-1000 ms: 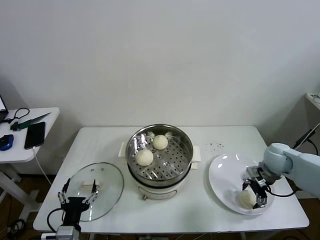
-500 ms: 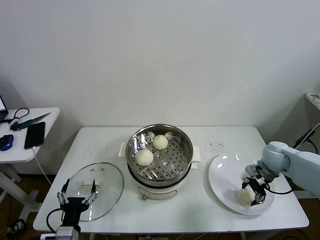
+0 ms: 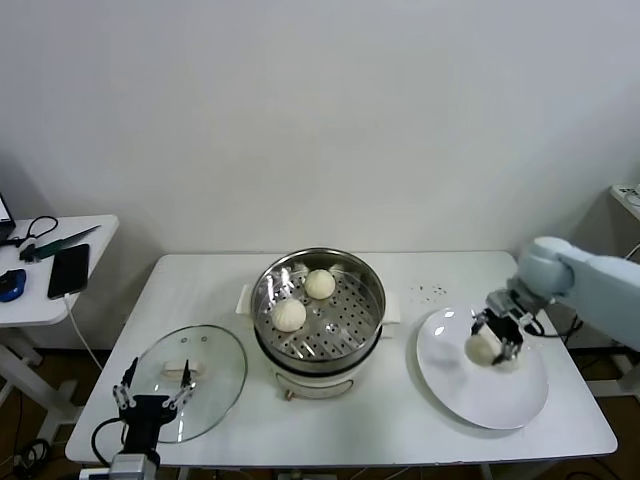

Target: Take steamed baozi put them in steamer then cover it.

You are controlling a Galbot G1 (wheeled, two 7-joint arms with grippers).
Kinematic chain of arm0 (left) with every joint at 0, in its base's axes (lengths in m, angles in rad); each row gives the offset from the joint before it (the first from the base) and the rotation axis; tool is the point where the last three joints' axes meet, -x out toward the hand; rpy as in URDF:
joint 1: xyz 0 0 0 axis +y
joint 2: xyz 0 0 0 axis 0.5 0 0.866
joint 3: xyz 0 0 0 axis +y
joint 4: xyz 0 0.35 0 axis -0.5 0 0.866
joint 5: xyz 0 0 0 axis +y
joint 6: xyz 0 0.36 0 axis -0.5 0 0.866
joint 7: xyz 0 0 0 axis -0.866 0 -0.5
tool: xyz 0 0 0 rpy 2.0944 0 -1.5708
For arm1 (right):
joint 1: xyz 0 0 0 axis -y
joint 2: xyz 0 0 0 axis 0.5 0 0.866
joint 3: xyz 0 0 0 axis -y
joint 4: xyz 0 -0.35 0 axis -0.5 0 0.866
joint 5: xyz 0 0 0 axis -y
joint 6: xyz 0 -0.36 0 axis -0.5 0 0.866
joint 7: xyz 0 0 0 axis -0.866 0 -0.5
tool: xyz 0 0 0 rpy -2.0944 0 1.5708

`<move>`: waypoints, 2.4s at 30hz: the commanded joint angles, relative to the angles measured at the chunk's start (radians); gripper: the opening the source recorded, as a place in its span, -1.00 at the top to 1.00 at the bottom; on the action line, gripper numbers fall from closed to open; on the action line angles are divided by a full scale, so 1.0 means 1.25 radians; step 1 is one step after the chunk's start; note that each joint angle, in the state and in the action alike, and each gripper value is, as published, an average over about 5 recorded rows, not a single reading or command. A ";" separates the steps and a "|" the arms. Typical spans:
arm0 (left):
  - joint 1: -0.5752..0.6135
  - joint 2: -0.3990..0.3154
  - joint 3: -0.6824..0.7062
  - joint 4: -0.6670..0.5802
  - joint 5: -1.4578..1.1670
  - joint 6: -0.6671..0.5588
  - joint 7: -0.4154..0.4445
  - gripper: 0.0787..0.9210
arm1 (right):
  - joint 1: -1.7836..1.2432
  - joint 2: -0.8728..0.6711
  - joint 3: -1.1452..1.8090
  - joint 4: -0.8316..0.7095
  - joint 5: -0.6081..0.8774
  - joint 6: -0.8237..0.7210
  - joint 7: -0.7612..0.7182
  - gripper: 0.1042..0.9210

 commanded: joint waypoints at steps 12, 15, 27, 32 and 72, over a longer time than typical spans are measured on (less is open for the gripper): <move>0.010 -0.001 0.006 -0.010 -0.041 -0.013 0.016 -0.77 | 0.297 0.365 -0.028 -0.027 -0.011 0.367 -0.042 -0.42; 0.011 0.000 0.003 -0.010 -0.046 -0.011 0.017 -0.77 | 0.271 0.418 -0.012 -0.024 -0.019 0.377 -0.039 -0.42; 0.014 0.001 -0.013 -0.005 -0.057 -0.009 0.016 -0.77 | 0.144 0.541 -0.017 0.026 -0.082 0.399 -0.033 -0.42; 0.022 0.000 -0.022 -0.002 -0.061 -0.015 0.016 -0.77 | 0.103 0.546 -0.053 0.042 -0.132 0.413 -0.023 -0.42; 0.011 0.006 -0.012 0.010 -0.056 -0.019 0.013 -0.77 | 0.221 0.326 -0.025 -0.005 -0.053 0.215 0.110 -0.76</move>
